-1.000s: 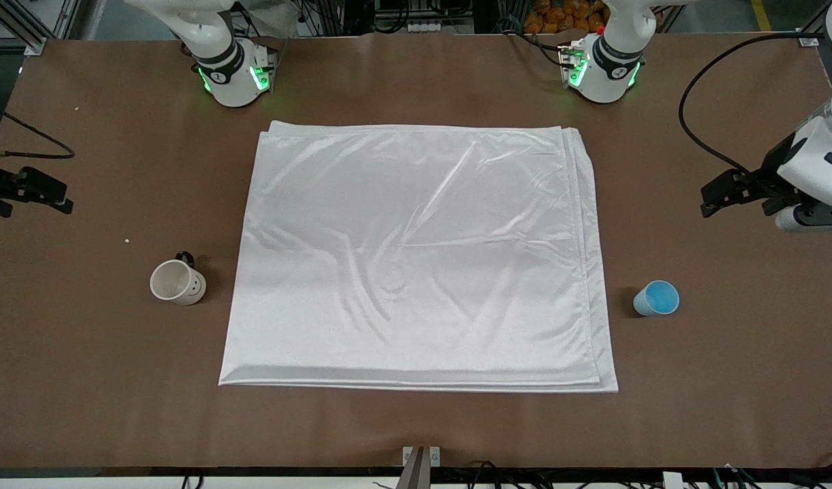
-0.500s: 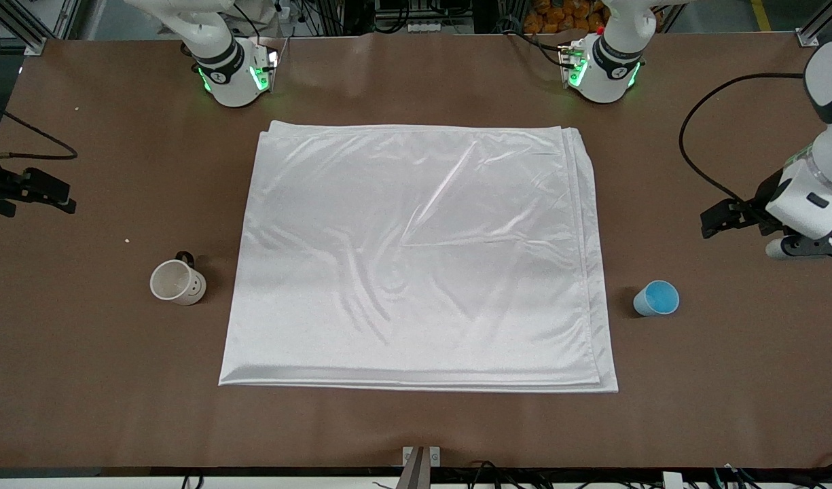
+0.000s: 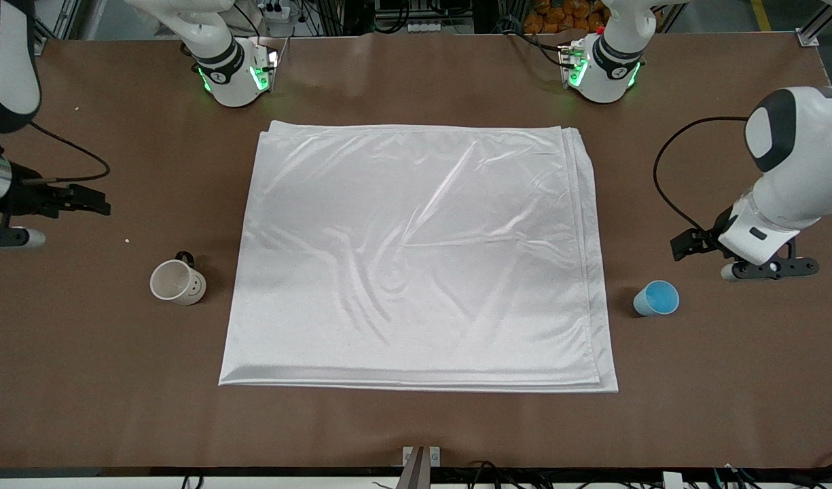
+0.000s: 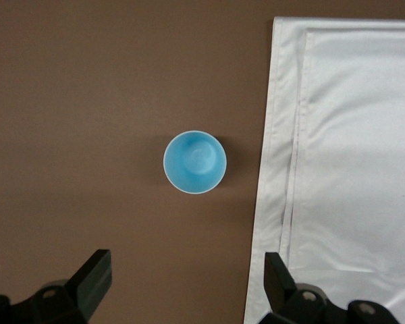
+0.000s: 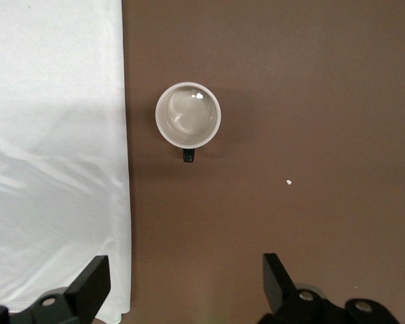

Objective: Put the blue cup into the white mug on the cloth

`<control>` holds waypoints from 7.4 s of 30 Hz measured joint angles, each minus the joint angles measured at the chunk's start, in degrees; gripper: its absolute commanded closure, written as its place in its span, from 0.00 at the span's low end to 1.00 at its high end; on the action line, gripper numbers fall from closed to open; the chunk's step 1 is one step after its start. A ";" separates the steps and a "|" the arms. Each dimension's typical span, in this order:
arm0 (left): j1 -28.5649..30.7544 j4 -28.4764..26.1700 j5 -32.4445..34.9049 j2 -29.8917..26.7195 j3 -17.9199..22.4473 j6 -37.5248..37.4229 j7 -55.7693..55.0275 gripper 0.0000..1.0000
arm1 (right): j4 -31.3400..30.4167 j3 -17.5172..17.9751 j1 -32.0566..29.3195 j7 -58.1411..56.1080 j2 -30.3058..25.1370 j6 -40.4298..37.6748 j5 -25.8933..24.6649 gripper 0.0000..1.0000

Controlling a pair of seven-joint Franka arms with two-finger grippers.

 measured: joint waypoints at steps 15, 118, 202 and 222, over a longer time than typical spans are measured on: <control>4.12 -1.14 0.22 7.35 0.15 5.65 0.00 0.00 | -7.88 -0.01 -0.71 0.00 4.45 6.17 0.50 0.00; 3.48 -8.54 0.22 17.09 -0.30 27.08 -0.88 0.00 | -0.82 2.34 1.49 -1.63 21.07 21.67 2.80 1.00; 3.89 -4.21 0.23 17.62 -0.32 27.34 -0.55 1.00 | 10.40 8.12 40.29 48.41 35.56 31.40 5.69 1.00; 3.01 -1.98 0.23 13.27 -3.07 21.53 -0.41 1.00 | 11.38 8.12 41.89 51.04 36.35 32.75 5.69 0.43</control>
